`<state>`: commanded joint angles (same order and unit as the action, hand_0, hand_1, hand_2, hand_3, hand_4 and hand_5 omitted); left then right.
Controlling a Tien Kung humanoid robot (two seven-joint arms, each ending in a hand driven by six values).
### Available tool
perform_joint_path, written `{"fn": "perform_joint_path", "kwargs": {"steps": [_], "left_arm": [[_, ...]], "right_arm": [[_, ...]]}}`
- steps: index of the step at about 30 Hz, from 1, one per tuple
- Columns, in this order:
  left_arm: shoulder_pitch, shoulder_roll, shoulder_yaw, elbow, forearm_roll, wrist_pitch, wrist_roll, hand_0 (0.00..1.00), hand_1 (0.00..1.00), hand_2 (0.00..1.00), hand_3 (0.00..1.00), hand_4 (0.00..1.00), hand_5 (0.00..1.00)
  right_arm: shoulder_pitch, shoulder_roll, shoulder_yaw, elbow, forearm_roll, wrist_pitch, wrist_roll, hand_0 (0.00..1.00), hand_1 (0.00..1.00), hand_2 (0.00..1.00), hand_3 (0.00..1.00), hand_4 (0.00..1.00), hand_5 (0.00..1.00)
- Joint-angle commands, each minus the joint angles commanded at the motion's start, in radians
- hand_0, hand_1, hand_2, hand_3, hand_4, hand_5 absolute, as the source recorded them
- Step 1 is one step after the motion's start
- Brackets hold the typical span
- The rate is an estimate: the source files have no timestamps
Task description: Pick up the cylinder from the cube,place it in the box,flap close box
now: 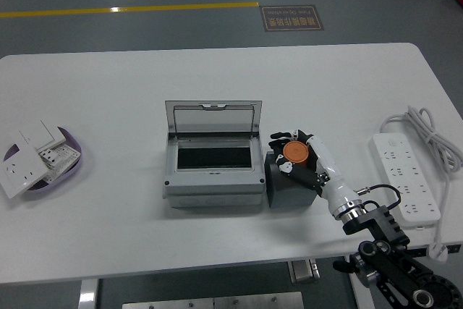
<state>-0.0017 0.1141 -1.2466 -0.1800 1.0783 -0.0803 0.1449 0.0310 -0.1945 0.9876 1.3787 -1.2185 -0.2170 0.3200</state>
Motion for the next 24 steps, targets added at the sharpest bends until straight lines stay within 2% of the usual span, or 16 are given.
{"fn": "perform_joint_path", "kwargs": {"steps": [1,2,7,8,16,20,24], "left_arm": [[0.0,0.0,0.0,0.0,0.0,0.0,0.0,0.635,0.661,0.581,0.67,0.721,0.304],[0.0,0.0,-0.001,0.0,0.0,0.0,0.0,0.635,0.661,0.581,0.669,0.721,0.304],[0.0,0.0,0.0,0.0,0.0,0.0,-0.002,0.635,0.661,0.581,0.669,0.721,0.304],[0.0,0.0,0.0,0.0,0.0,0.0,-0.002,0.635,0.661,0.582,0.662,0.721,0.302],[0.003,-0.002,-0.004,0.0,0.002,0.0,-0.001,0.635,0.661,0.582,0.66,0.722,0.305],[0.003,-0.001,-0.005,0.0,0.005,0.0,0.0,0.635,0.661,0.582,0.661,0.721,0.304],[0.0,-0.001,-0.006,0.0,0.009,0.0,0.001,0.635,0.661,0.582,0.661,0.721,0.304]], "right_arm": [[0.0,0.0,-0.001,0.0,-0.001,-0.002,0.001,0.375,0.38,0.466,0.397,0.062,0.002],[0.001,0.001,-0.001,0.001,-0.001,-0.003,0.001,0.238,0.265,0.344,0.263,0.002,0.002],[0.006,0.005,0.009,0.013,-0.008,-0.021,0.009,0.238,0.265,0.344,0.263,0.002,0.002],[0.007,0.006,0.013,0.016,-0.01,-0.024,0.01,0.192,0.227,0.283,0.23,0.002,0.002],[0.047,0.002,0.037,0.059,-0.049,-0.064,0.001,0.181,0.217,0.28,0.221,0.002,0.002],[0.097,0.006,0.003,0.07,-0.093,-0.073,-0.032,0.173,0.216,0.281,0.221,0.002,0.002],[0.171,0.024,-0.068,0.061,-0.169,-0.057,-0.094,0.173,0.216,0.281,0.221,0.002,0.002]]}}
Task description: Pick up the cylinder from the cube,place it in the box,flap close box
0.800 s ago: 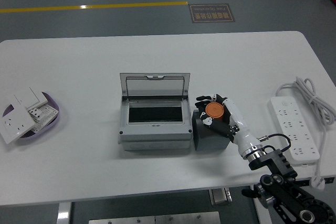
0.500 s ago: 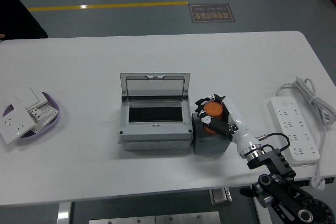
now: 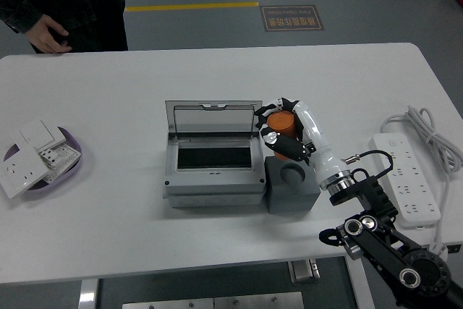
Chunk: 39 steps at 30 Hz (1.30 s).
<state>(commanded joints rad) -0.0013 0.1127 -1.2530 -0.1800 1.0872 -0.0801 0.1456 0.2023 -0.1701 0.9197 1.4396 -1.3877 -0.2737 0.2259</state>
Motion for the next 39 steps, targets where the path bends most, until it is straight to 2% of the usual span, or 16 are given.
{"fn": "perform_joint_path", "kwargs": {"steps": [3,8,19,20,25,26,31,32,37,38,39], "left_arm": [[-0.002,0.0,-0.001,0.0,0.003,0.0,0.0,0.635,0.66,0.583,0.659,0.724,0.312],[-0.004,0.0,-0.004,0.0,0.009,0.0,0.002,0.635,0.661,0.583,0.656,0.724,0.315],[-0.003,0.006,-0.03,0.0,0.033,0.001,0.017,0.635,0.661,0.583,0.655,0.724,0.317],[-0.003,0.006,-0.03,0.0,0.034,0.001,0.017,0.635,0.661,0.584,0.656,0.726,0.328],[-0.004,0.007,-0.025,0.0,0.031,0.0,0.015,0.635,0.661,0.584,0.656,0.726,0.328],[-0.005,0.007,-0.025,0.0,0.031,0.0,0.014,0.635,0.661,0.584,0.655,0.726,0.332],[-0.004,0.007,-0.024,0.0,0.03,0.001,0.014,0.635,0.661,0.584,0.655,0.726,0.332],[-0.004,0.007,-0.024,0.0,0.03,0.001,0.015,0.635,0.661,0.585,0.656,0.727,0.335],[-0.004,0.008,-0.024,0.0,0.031,0.001,0.014,0.635,0.661,0.585,0.656,0.727,0.335],[-0.004,0.008,-0.024,0.0,0.031,0.001,0.014,0.636,0.661,0.585,0.656,0.729,0.337],[-0.004,0.009,-0.024,0.0,0.03,0.001,0.014,0.636,0.661,0.585,0.656,0.729,0.337]], "right_arm": [[0.056,0.016,-0.053,-0.008,-0.069,0.032,-0.062,0.168,0.213,0.277,0.218,0.002,0.002],[0.152,0.034,-0.132,-0.022,-0.193,0.113,-0.176,0.166,0.213,0.276,0.217,0.002,0.002],[0.327,0.051,-0.222,-0.075,-0.422,0.304,-0.419,0.169,0.217,0.28,0.221,0.002,0.002],[0.339,0.052,-0.225,-0.077,-0.442,0.323,-0.44,0.22,0.274,0.366,0.354,0.002,0.002],[0.381,0.05,-0.246,-0.082,-0.498,0.378,-0.501,0.22,0.274,0.366,0.354,0.002,0.002],[0.385,0.05,-0.249,-0.082,-0.504,0.383,-0.506,0.675,0.623,0.604,0.658,0.431,0.002],[0.394,0.048,-0.257,-0.084,-0.508,0.39,-0.512,0.675,0.623,0.604,0.658,0.431,0.002],[0.395,0.048,-0.258,-0.085,-0.507,0.39,-0.511,0.698,0.679,0.69,0.701,0.471,0.112],[0.396,0.048,-0.26,-0.088,-0.506,0.392,-0.508,0.698,0.679,0.69,0.701,0.471,0.112],[0.397,0.048,-0.26,-0.089,-0.507,0.394,-0.508,0.733,0.683,0.695,0.703,0.484,0.18],[0.397,0.049,-0.261,-0.09,-0.507,0.394,-0.507,0.733,0.683,0.695,0.703,0.484,0.18]]}}
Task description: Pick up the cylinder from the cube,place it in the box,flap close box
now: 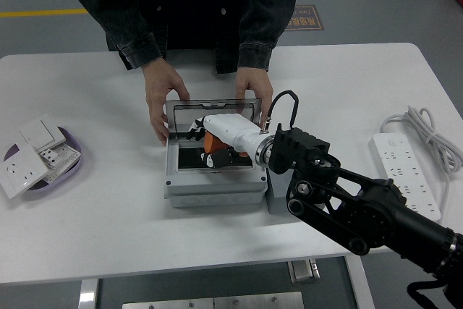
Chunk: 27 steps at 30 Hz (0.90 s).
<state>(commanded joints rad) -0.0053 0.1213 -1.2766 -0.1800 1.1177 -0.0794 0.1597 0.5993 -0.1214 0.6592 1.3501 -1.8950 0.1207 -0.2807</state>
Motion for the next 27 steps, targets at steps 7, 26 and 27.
{"fn": "perform_joint_path", "kwargs": {"steps": [7,26,27], "left_arm": [[-0.001,0.001,0.002,0.0,0.0,0.0,-0.001,0.636,0.661,0.585,0.656,0.729,0.34],[-0.001,0.0,0.001,0.0,0.003,0.0,-0.003,0.635,0.661,0.584,0.655,0.727,0.34],[-0.001,0.0,0.001,0.0,0.002,0.001,-0.003,0.635,0.661,0.584,0.655,0.727,0.34]], "right_arm": [[0.005,0.003,-0.001,-0.005,-0.007,0.01,0.005,0.741,0.684,0.701,0.711,0.558,0.22],[-0.022,-0.005,0.018,-0.013,0.11,-0.024,0.07,0.763,0.693,0.729,0.752,0.778,0.308],[-0.028,-0.011,0.022,-0.009,0.14,-0.032,0.088,0.763,0.693,0.729,0.752,0.778,0.308]]}}
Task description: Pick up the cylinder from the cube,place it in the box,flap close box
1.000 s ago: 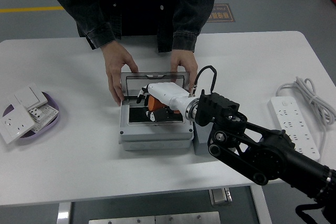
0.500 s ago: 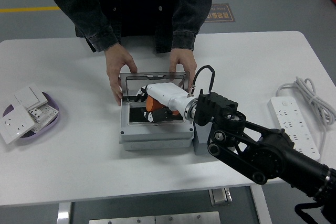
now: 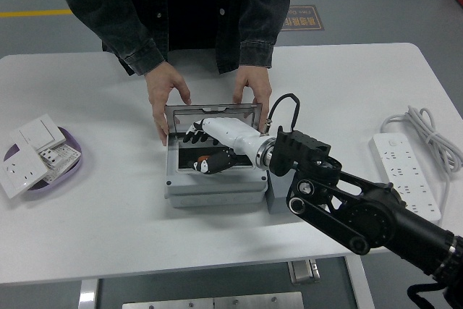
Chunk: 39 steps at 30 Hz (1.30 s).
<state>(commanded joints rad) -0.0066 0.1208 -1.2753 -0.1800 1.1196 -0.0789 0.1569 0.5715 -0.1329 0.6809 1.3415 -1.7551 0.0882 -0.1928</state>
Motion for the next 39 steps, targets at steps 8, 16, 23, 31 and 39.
{"fn": "perform_joint_path", "kwargs": {"steps": [8,16,23,31,39], "left_arm": [[0.007,0.002,-0.004,0.0,-0.001,0.001,0.002,0.635,0.661,0.584,0.655,0.723,0.335],[0.012,0.005,-0.006,0.0,0.0,0.001,0.003,0.635,0.661,0.583,0.653,0.724,0.338],[0.008,0.008,-0.006,0.0,0.002,0.001,0.001,0.635,0.66,0.582,0.653,0.722,0.337],[0.005,0.012,-0.005,0.0,0.004,0.001,0.001,0.635,0.661,0.582,0.652,0.72,0.333],[0.007,0.014,-0.004,0.0,0.002,0.001,0.001,0.635,0.66,0.581,0.652,0.719,0.327]], "right_arm": [[-0.015,-0.094,0.028,0.12,0.3,-0.061,0.139,0.751,0.681,0.722,0.726,0.775,0.348],[0.036,-0.171,0.056,0.22,0.492,-0.072,0.116,0.736,0.669,0.712,0.722,0.763,0.355],[0.121,-0.178,0.041,0.152,0.446,-0.066,0.058,0.733,0.667,0.711,0.721,0.752,0.355],[0.196,-0.169,-0.031,0.004,0.422,-0.061,0.024,0.736,0.667,0.711,0.718,0.74,0.353],[0.193,-0.194,-0.086,0.013,0.455,-0.06,0.019,0.726,0.654,0.704,0.717,0.715,0.362]]}}
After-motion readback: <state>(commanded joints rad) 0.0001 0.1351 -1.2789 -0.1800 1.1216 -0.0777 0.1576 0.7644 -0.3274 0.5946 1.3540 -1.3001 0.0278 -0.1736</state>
